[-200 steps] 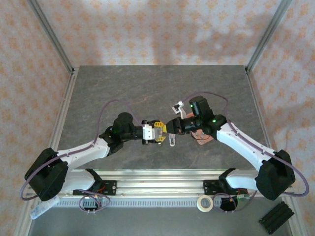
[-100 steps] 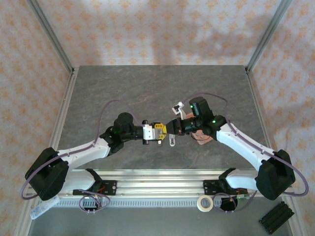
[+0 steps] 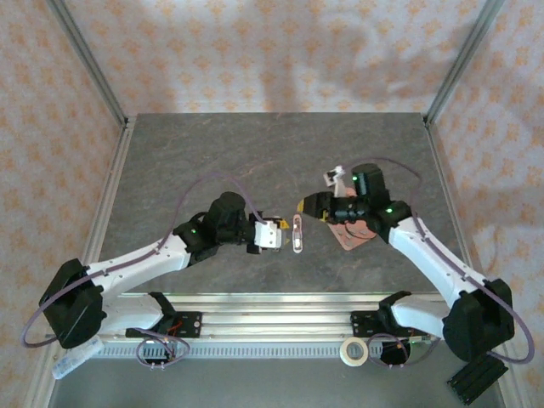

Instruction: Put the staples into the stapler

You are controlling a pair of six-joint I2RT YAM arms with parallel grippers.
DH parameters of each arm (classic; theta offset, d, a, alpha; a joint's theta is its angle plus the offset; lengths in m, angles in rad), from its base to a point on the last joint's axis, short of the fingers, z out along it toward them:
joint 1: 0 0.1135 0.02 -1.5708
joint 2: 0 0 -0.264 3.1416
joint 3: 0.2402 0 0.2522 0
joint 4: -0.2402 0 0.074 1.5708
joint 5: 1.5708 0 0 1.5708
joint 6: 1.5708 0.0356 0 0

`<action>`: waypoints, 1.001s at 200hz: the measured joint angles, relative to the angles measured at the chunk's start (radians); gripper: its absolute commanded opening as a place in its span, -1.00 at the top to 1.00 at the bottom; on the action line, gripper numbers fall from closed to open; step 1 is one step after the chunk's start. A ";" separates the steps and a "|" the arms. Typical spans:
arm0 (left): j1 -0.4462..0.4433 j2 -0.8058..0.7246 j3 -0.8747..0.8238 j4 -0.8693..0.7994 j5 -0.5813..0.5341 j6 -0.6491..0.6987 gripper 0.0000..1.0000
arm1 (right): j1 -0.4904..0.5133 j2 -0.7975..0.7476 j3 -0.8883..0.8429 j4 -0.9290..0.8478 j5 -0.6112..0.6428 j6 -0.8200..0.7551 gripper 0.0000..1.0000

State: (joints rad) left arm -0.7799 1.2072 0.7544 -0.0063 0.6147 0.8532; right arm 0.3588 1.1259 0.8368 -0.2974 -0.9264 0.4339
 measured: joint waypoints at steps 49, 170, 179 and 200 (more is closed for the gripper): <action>-0.103 0.085 0.159 -0.406 -0.214 0.099 0.49 | -0.163 -0.031 -0.066 -0.038 0.115 0.052 -0.06; -0.327 0.553 0.459 -0.772 -0.572 0.139 0.48 | -0.199 -0.251 -0.172 -0.208 0.403 0.127 -0.08; -0.332 0.578 0.473 -0.772 -0.580 0.134 0.48 | -0.199 -0.265 -0.177 -0.219 0.417 0.130 -0.08; -0.341 0.630 0.515 -0.771 -0.598 0.120 0.48 | -0.199 -0.286 -0.181 -0.242 0.446 0.135 -0.08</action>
State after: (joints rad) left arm -1.1210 1.8370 1.2690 -0.7773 0.0170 0.9733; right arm 0.1600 0.8398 0.6559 -0.5392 -0.4805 0.5686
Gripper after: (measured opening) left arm 0.262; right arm 0.541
